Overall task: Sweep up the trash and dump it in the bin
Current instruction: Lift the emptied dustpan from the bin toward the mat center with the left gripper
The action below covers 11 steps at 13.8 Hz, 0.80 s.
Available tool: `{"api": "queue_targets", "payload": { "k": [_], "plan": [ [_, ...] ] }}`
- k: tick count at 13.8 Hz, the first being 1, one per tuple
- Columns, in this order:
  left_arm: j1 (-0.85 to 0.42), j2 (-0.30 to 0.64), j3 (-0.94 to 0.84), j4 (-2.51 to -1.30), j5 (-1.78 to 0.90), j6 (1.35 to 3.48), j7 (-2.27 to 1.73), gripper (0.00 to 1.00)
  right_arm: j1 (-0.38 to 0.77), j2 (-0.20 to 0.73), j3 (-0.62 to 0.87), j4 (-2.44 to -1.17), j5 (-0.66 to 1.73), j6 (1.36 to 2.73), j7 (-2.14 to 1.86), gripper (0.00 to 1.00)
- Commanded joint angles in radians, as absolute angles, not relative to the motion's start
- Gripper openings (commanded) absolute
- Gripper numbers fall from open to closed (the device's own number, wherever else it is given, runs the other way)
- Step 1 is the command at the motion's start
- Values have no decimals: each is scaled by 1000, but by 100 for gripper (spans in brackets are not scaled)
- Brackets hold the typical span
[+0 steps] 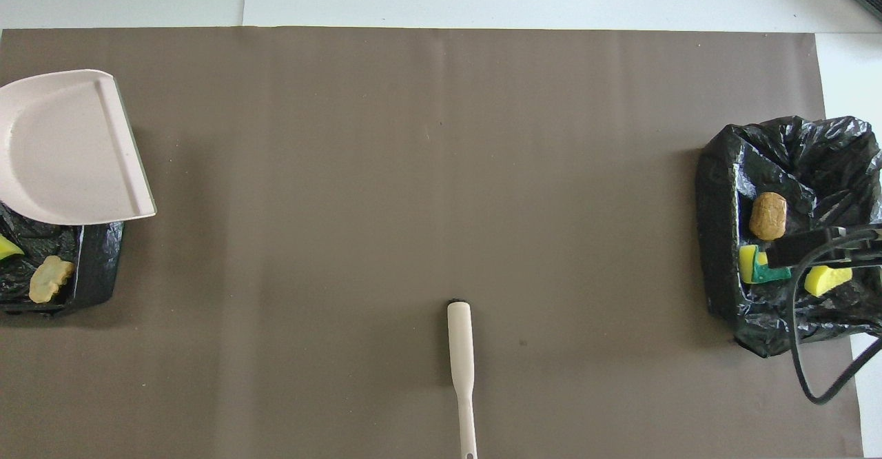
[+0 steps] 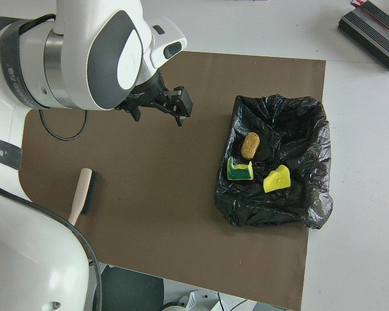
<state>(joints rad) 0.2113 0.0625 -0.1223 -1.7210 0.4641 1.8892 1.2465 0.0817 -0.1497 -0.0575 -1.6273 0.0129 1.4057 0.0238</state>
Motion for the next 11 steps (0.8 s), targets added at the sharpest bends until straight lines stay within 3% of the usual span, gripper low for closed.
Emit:
{"api": "queue_targets", "payload": {
  "k": [1,8,11],
  "plan": [
    [92,44,-107,-1755,390,1847,1033,0,67,-163,-52,-1635,15,1397,-2,100],
    [-139,109,-107,-1723,145,1885,443,0,69,-163,-52,-1637,15,1397,-2,100],
    [-294,228,-106,-1659,112,1908,99,0,67,-163,-52,-1635,15,1397,-2,100]
  ]
}}
